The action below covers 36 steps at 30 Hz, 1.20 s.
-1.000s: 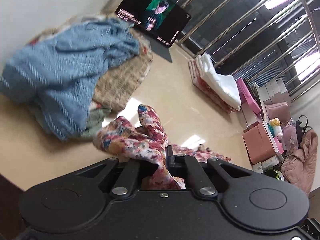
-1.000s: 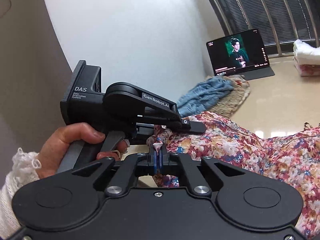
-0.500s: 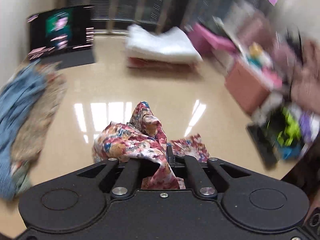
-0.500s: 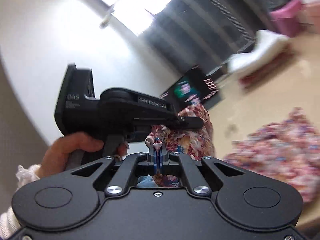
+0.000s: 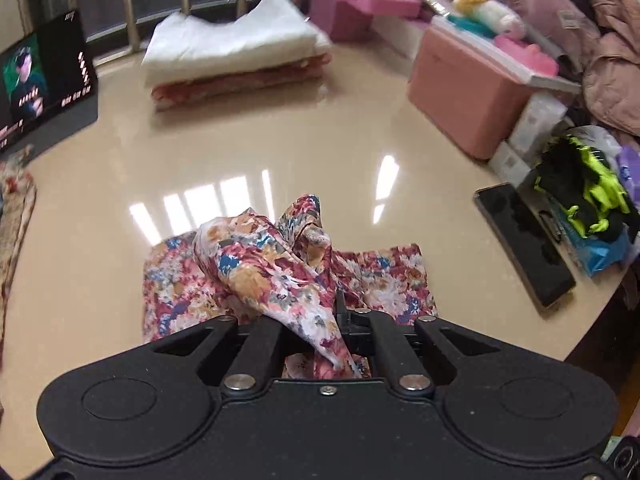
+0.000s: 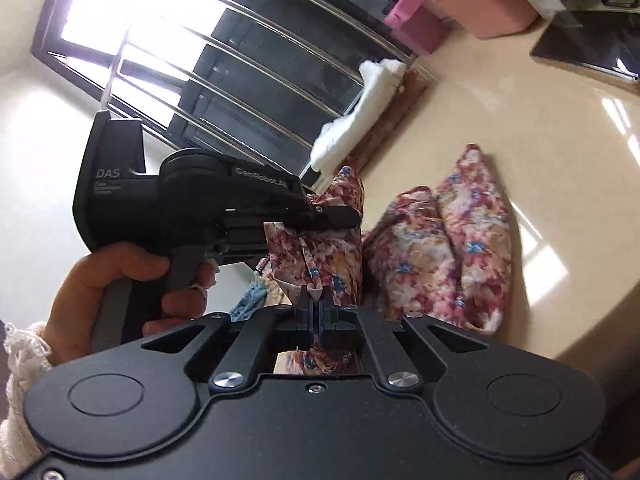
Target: Fold clothes
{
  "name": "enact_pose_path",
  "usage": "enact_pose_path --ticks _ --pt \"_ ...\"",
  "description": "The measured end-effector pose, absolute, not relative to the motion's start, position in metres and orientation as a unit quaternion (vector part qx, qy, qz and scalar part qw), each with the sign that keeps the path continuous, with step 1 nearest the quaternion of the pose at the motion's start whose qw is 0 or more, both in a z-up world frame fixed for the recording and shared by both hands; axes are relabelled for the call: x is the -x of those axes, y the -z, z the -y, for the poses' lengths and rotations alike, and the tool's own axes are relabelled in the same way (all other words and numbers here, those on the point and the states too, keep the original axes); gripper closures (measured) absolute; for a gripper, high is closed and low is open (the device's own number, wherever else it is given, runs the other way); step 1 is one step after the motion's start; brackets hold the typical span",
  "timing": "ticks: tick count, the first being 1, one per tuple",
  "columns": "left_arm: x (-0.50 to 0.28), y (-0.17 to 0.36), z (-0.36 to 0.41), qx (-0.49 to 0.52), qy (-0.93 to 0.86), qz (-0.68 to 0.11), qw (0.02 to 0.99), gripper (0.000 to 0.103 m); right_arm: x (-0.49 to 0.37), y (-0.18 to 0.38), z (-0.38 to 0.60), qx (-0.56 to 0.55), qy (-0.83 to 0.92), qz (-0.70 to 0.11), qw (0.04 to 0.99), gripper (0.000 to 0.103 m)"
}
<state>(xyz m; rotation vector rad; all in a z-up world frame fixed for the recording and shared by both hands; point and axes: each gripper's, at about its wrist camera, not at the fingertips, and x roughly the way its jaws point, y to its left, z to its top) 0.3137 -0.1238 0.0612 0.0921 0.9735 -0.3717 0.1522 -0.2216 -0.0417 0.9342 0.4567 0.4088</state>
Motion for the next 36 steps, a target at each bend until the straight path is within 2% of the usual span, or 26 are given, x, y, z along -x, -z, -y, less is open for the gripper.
enact_pose_path --ticks 5,8,12,13,16,17,18,20,21,22,23,25,30,36 --pt "-0.312 -0.085 0.116 -0.041 0.190 -0.454 0.869 0.099 -0.144 0.027 0.225 -0.440 -0.224 -0.190 0.849 0.102" --pt "-0.315 -0.085 0.140 -0.070 0.204 -0.466 0.858 0.099 -0.138 0.022 0.228 -0.440 -0.224 -0.176 0.851 0.102" --pt "-0.319 -0.056 0.186 -0.105 0.219 -0.496 0.833 0.098 -0.125 0.037 0.247 -0.464 -0.180 -0.174 0.850 0.102" --pt "-0.321 -0.047 0.194 -0.093 0.230 -0.508 0.825 0.093 -0.121 0.043 0.252 -0.472 -0.165 -0.176 0.848 0.102" --pt "-0.321 -0.032 0.206 -0.031 0.276 -0.527 0.803 0.067 -0.112 0.059 0.265 -0.486 -0.112 -0.178 0.848 0.102" --pt "-0.317 -0.037 0.202 -0.014 0.290 -0.515 0.807 0.056 -0.110 0.062 0.269 -0.485 -0.095 -0.180 0.850 0.102" --pt "-0.313 -0.043 0.196 0.001 0.302 -0.499 0.812 0.050 -0.109 0.065 0.273 -0.484 -0.079 -0.183 0.852 0.102" --pt "-0.304 -0.057 0.182 0.027 0.320 -0.464 0.825 0.031 -0.107 0.069 0.281 -0.488 -0.057 -0.192 0.850 0.096" --pt "-0.300 -0.063 0.169 0.039 0.326 -0.448 0.832 0.028 -0.106 0.071 0.285 -0.490 -0.048 -0.196 0.848 0.096" --pt "-0.296 -0.070 0.157 0.050 0.331 -0.432 0.837 0.026 -0.105 0.071 0.287 -0.488 -0.041 -0.199 0.849 0.089" --pt "-0.292 -0.074 0.143 0.057 0.334 -0.421 0.842 0.026 -0.103 0.070 0.290 -0.483 -0.034 -0.200 0.852 0.075" --pt "-0.285 -0.074 0.120 0.050 0.319 -0.408 0.854 0.026 -0.103 0.068 0.294 -0.478 -0.027 -0.193 0.856 0.058" --pt "-0.269 -0.051 0.078 0.030 0.283 -0.411 0.866 0.026 -0.118 0.050 0.301 -0.408 -0.024 -0.173 0.896 0.053" --pt "-0.268 -0.020 0.041 0.066 0.252 -0.422 0.868 0.026 -0.171 0.039 0.308 -0.372 -0.056 -0.261 0.889 0.052"
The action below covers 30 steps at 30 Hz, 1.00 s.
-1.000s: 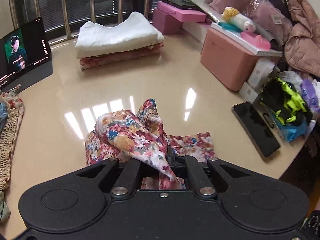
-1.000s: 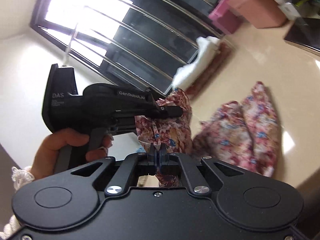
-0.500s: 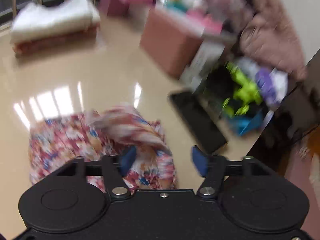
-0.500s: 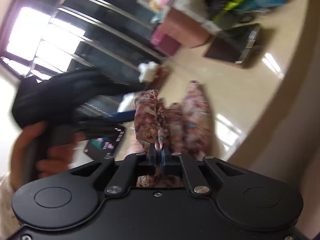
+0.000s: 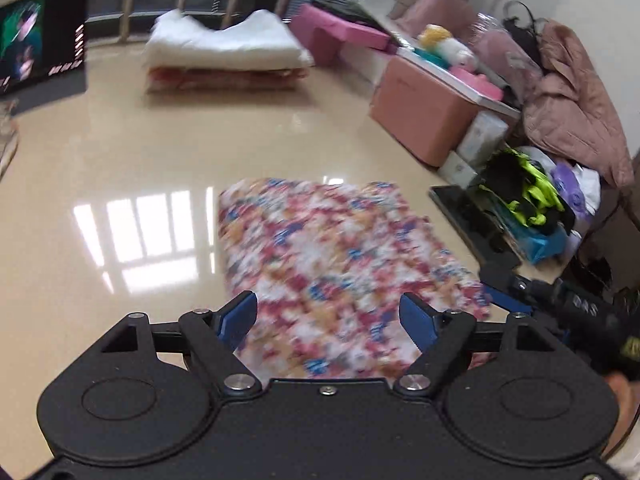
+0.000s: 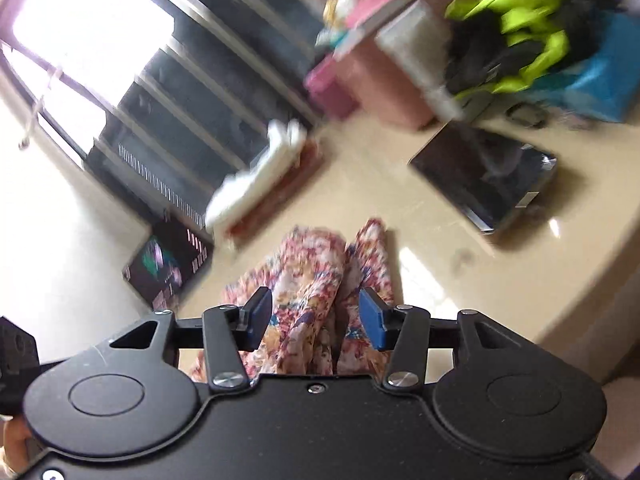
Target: Fold clothes
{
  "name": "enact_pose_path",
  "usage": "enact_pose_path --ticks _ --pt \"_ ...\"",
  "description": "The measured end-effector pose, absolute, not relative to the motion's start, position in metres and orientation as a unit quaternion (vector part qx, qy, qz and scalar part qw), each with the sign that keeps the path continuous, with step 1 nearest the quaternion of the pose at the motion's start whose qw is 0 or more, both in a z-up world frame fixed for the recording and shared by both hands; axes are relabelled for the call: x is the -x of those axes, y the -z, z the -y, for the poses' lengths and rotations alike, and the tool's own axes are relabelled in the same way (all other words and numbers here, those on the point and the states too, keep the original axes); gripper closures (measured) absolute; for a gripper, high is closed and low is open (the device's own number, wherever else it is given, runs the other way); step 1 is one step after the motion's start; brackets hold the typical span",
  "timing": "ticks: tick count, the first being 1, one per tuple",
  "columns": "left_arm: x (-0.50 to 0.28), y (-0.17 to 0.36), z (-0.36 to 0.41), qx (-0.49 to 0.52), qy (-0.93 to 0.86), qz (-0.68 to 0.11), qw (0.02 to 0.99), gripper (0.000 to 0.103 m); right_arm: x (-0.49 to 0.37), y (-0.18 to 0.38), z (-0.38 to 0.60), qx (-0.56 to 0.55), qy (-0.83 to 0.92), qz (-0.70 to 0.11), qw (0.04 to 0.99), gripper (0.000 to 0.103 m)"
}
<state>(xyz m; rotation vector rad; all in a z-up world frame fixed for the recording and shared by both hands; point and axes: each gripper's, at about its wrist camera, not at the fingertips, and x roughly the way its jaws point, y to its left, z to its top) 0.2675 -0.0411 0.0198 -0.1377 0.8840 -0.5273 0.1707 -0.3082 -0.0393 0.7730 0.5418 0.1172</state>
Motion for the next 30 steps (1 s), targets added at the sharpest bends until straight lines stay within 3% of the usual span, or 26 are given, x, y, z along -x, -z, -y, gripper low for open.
enact_pose_path --ticks 2,3,4,5,9,16,21,23,27,28,30 --pt "-0.270 -0.012 0.032 0.086 0.242 -0.421 0.870 0.026 -0.190 0.039 0.308 -0.370 -0.070 -0.303 0.876 0.054" --pt "-0.271 -0.010 0.028 0.096 0.240 -0.420 0.870 0.026 -0.197 0.038 0.307 -0.373 -0.085 -0.316 0.868 0.061" --pt "-0.271 -0.009 0.025 0.101 0.239 -0.419 0.870 0.026 -0.200 0.033 0.306 -0.381 -0.113 -0.319 0.860 0.097" --pt "-0.270 -0.008 0.021 0.105 0.238 -0.418 0.870 0.026 -0.204 0.029 0.306 -0.389 -0.140 -0.322 0.852 0.102" --pt "-0.267 -0.009 0.016 0.095 0.233 -0.413 0.875 0.026 -0.187 -0.007 0.307 -0.342 -0.153 -0.263 0.889 0.102" --pt "-0.265 -0.004 0.030 0.072 0.232 -0.414 0.877 0.026 -0.188 0.039 0.315 -0.267 -0.031 -0.319 0.909 0.101" --pt "-0.266 -0.002 0.033 0.071 0.235 -0.413 0.877 0.026 -0.180 0.041 0.315 -0.259 -0.022 -0.308 0.915 0.087" --pt "-0.266 -0.002 0.033 0.075 0.239 -0.409 0.877 0.026 -0.170 0.035 0.317 -0.253 -0.012 -0.293 0.922 0.062" --pt "-0.269 0.001 0.034 0.087 0.242 -0.411 0.875 0.026 -0.164 0.026 0.321 -0.238 0.025 -0.255 0.937 0.030" --pt "-0.271 0.002 0.035 0.094 0.243 -0.414 0.872 0.026 -0.165 0.026 0.323 -0.238 0.032 -0.255 0.936 0.015" --pt "-0.276 0.008 0.036 0.115 0.251 -0.422 0.864 0.026 -0.171 0.028 0.326 -0.243 0.031 -0.264 0.933 0.012"
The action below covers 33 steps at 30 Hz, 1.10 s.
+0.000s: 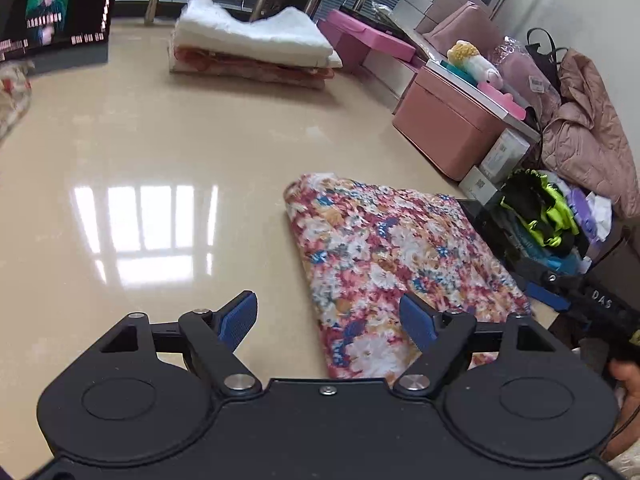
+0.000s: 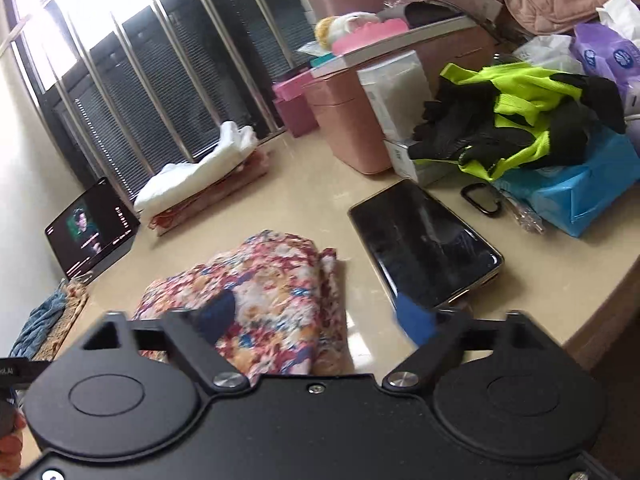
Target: Fold clothes
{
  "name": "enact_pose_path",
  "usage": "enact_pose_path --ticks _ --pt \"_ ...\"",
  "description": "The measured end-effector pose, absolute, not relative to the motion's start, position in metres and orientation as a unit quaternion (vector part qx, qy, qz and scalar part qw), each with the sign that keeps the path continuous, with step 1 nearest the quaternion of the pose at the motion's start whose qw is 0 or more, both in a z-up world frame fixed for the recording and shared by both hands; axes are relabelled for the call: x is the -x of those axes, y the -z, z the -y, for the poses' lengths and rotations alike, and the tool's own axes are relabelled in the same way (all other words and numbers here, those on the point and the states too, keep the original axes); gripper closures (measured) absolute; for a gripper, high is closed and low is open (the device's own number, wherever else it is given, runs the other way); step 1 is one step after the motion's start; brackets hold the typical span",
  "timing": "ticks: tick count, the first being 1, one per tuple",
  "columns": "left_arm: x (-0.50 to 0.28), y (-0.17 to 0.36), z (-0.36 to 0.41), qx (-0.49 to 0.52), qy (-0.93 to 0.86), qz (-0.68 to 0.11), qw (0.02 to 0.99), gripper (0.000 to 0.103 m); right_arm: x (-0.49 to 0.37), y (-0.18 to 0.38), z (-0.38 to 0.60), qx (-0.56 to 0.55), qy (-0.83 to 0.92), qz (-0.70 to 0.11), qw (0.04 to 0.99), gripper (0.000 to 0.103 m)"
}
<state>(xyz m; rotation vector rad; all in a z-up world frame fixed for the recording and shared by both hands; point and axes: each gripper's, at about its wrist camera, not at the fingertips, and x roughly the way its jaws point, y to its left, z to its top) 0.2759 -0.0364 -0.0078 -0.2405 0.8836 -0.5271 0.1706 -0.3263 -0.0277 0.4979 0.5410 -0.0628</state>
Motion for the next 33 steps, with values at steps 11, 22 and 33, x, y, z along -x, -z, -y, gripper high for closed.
enact_pose_path --ticks 11,22,33 --pt "-0.286 0.031 0.054 0.203 0.264 -0.420 0.844 0.034 -0.202 0.047 0.326 -0.291 -0.019 -0.325 0.899 0.055" --pt "-0.265 0.031 0.013 0.190 0.223 -0.415 0.861 0.042 -0.212 0.065 0.295 -0.325 -0.097 -0.335 0.879 0.083" --pt "-0.239 0.017 -0.051 0.174 0.139 -0.400 0.889 0.030 -0.224 0.064 0.218 -0.290 -0.184 -0.339 0.876 0.065"
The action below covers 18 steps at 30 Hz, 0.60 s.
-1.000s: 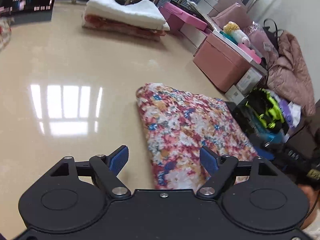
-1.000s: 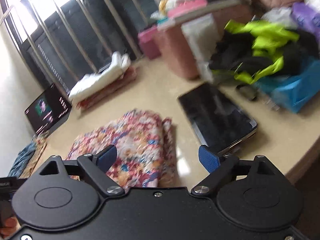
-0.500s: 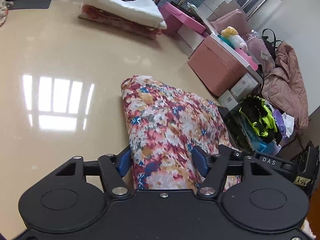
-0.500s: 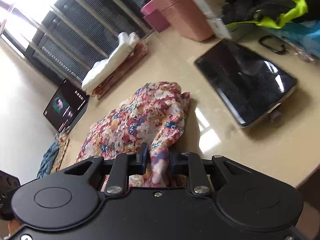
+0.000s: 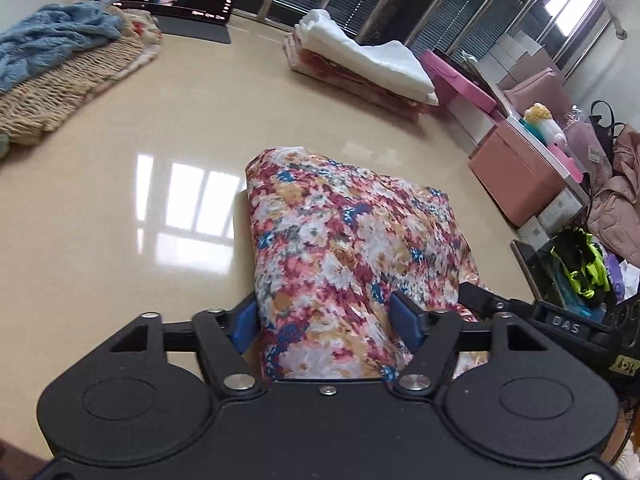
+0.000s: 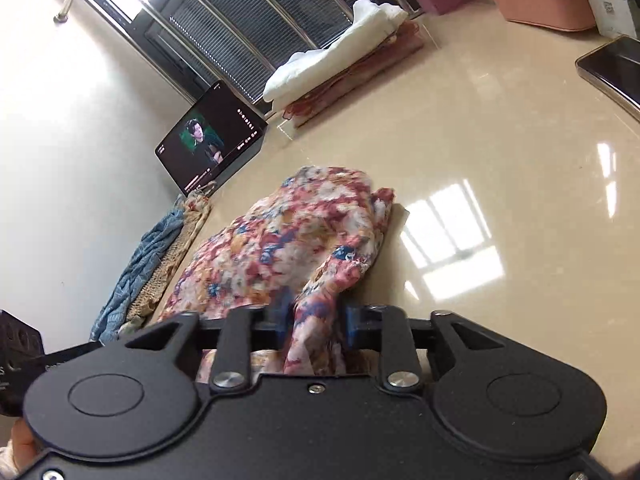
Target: Fold clothes
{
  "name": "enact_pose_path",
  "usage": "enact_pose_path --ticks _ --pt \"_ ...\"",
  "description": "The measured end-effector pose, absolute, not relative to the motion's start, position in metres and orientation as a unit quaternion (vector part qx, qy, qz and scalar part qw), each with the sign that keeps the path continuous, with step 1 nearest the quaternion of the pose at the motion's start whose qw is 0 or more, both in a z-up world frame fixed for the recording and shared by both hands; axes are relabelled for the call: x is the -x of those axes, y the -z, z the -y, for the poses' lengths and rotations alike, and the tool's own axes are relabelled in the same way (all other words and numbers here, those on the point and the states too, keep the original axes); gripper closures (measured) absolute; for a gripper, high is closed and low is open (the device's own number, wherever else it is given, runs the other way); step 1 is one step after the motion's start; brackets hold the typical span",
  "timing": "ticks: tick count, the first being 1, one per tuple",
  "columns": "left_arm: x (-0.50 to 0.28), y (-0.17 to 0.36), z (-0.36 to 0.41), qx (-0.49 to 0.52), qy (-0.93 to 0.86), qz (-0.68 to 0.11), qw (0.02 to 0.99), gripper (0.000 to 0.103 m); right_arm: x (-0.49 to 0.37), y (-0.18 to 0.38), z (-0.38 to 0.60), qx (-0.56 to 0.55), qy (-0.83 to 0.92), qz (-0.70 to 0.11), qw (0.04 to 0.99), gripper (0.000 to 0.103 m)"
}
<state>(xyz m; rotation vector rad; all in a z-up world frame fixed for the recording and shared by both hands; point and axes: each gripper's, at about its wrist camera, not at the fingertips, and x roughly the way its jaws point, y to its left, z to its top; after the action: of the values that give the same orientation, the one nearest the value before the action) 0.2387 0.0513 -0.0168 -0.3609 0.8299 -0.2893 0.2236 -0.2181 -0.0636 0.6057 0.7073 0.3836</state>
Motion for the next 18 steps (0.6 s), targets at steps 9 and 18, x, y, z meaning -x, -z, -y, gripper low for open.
enact_pose_path --ticks 9,18 --pt "-0.210 -0.023 -0.033 0.081 0.136 -0.320 0.934 0.000 -0.179 0.012 0.229 -0.203 -0.158 -0.294 0.920 0.002" --pt "-0.148 -0.035 -0.011 0.022 0.083 -0.241 0.967 0.000 -0.131 -0.017 0.213 -0.130 -0.129 -0.268 0.946 0.000"
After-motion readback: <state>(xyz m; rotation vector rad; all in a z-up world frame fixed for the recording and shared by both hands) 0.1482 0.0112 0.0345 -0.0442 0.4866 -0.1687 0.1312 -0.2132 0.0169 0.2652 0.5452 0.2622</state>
